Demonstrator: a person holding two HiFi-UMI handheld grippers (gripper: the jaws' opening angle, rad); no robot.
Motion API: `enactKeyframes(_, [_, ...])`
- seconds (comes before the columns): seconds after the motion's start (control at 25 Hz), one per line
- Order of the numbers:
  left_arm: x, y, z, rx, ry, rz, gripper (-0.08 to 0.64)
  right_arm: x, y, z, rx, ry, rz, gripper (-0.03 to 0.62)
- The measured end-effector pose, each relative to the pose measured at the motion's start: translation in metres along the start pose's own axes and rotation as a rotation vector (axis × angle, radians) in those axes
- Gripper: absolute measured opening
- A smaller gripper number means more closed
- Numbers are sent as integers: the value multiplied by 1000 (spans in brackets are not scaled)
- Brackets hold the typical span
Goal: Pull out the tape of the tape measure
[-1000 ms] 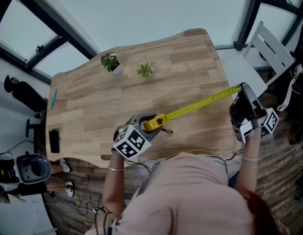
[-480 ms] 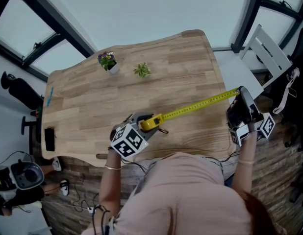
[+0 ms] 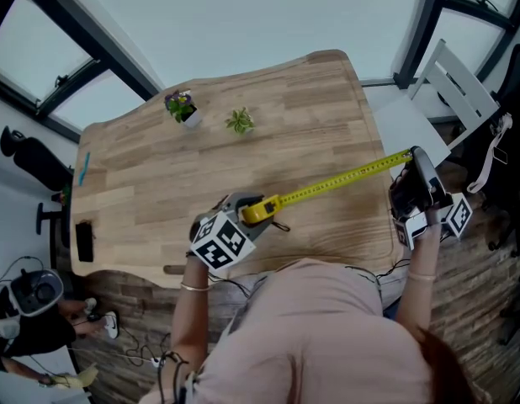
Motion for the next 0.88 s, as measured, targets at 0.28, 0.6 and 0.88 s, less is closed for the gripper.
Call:
enactKeyframes(0.28, [4, -2, -3, -16, 3, -6, 170, 1, 0, 3, -6, -4, -8, 20])
enactKeyframes(0.6, [6, -3, -4, -22, 6, -5, 170, 3, 0, 6, -3, -8, -16, 15])
enactKeyframes(0.88, [7, 0, -8, -27, -1, -5, 169, 5, -4, 4, -20, -9, -15, 12])
Point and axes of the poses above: the fingertips, and each gripper's own axes: z backward along the fingers, x to its right, y out of its top, the point moved 9 cm from there along z, backward along the fingers, and after that the axes turned 15 degrees about z, right-handed, at the moved point
